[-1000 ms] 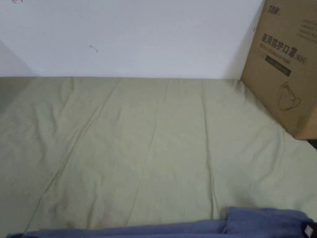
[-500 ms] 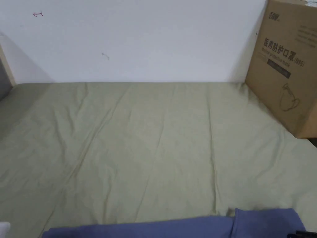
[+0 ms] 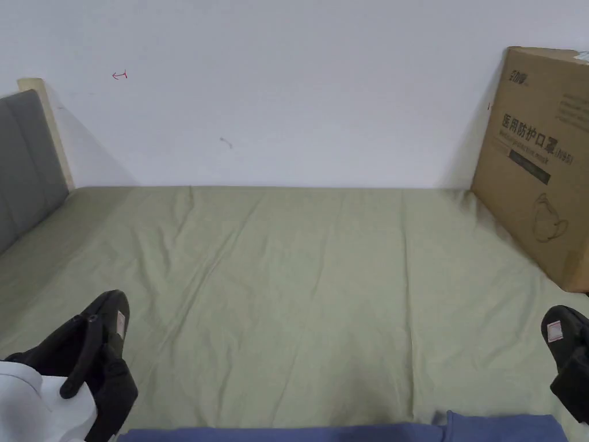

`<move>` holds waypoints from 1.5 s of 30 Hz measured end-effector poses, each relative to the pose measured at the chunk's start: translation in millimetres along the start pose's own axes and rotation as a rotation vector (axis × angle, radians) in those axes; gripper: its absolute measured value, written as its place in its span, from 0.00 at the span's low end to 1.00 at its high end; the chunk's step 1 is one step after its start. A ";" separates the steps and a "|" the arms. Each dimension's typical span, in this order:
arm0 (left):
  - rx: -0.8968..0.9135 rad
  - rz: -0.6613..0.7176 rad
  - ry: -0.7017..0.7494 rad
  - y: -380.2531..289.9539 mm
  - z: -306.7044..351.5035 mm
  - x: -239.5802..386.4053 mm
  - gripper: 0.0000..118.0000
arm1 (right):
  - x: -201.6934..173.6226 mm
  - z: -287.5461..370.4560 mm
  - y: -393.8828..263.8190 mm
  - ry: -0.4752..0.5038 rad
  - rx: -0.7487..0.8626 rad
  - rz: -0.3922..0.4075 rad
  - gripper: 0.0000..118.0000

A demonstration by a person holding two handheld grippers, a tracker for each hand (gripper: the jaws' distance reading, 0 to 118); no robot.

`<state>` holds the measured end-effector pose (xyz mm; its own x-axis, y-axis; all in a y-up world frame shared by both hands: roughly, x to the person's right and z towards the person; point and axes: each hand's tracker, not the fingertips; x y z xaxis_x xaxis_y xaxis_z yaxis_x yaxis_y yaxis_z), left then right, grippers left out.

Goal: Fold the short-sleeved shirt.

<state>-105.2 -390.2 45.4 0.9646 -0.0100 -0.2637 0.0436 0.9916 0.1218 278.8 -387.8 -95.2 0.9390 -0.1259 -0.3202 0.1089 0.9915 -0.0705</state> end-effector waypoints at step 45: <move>-1.181 0.616 -0.265 -208.2 -109.9 -174.5 0.07 | -27.9 -38.8 -4.3 0.152 -0.524 -0.423 0.00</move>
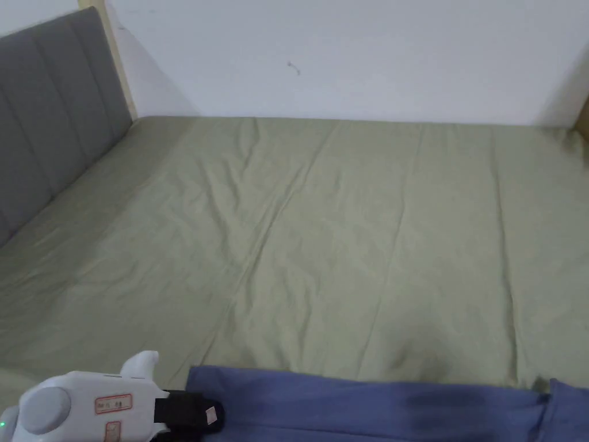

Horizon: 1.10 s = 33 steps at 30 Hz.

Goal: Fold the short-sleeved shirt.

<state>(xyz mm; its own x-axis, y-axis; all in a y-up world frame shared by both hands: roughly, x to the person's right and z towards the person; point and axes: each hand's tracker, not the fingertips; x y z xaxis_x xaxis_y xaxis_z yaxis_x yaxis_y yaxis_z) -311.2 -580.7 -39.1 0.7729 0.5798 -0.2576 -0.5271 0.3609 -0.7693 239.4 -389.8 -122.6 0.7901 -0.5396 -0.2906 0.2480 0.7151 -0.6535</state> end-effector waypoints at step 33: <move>-0.124 -0.427 0.069 -43.5 -101.6 224.7 0.04 | 54.1 39.2 -7.2 0.003 0.018 -0.103 0.00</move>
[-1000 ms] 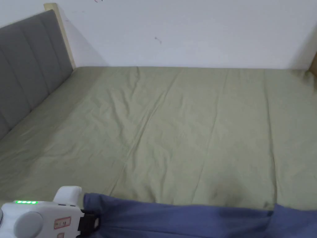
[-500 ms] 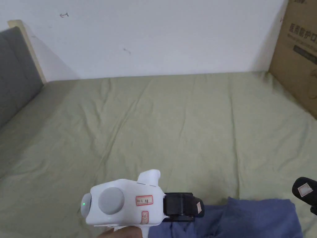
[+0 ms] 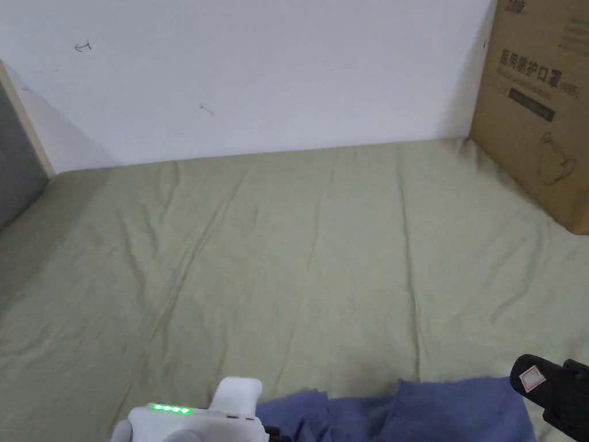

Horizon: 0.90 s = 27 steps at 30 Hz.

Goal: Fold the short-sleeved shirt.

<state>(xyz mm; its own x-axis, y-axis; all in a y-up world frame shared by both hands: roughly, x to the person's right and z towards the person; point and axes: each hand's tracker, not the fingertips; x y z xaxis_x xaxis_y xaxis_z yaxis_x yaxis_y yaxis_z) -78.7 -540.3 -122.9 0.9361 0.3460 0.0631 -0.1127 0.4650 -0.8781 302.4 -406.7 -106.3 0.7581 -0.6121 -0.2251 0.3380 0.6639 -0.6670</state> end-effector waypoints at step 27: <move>0.130 0.490 -0.415 -48.2 61.7 -180.2 0.98 | -9.8 -38.4 -9.2 -0.030 -0.145 -0.032 0.00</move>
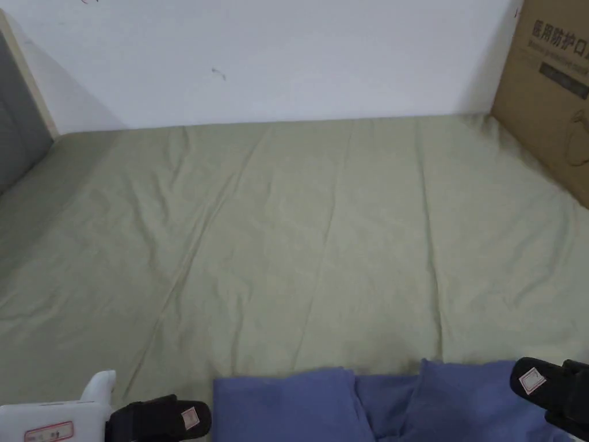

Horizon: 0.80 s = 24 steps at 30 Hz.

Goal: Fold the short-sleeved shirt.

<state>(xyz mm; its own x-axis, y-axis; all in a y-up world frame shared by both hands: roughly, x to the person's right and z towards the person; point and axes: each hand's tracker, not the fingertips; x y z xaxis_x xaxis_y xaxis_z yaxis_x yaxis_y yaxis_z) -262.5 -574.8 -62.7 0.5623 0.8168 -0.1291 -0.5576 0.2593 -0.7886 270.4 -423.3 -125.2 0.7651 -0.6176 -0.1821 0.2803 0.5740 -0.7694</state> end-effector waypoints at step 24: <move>-0.071 -0.073 0.100 -6.2 -90.5 4.0 0.06 | -24.0 -17.5 -5.5 -0.036 -0.084 0.049 0.00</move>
<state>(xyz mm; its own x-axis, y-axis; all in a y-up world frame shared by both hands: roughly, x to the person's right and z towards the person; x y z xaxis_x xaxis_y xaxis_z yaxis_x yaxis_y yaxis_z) -201.5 -619.8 -112.8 0.6597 0.7408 -0.1268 -0.4709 0.2760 -0.8379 240.4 -421.1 -127.3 0.7973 -0.5695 -0.1999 0.1935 0.5549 -0.8091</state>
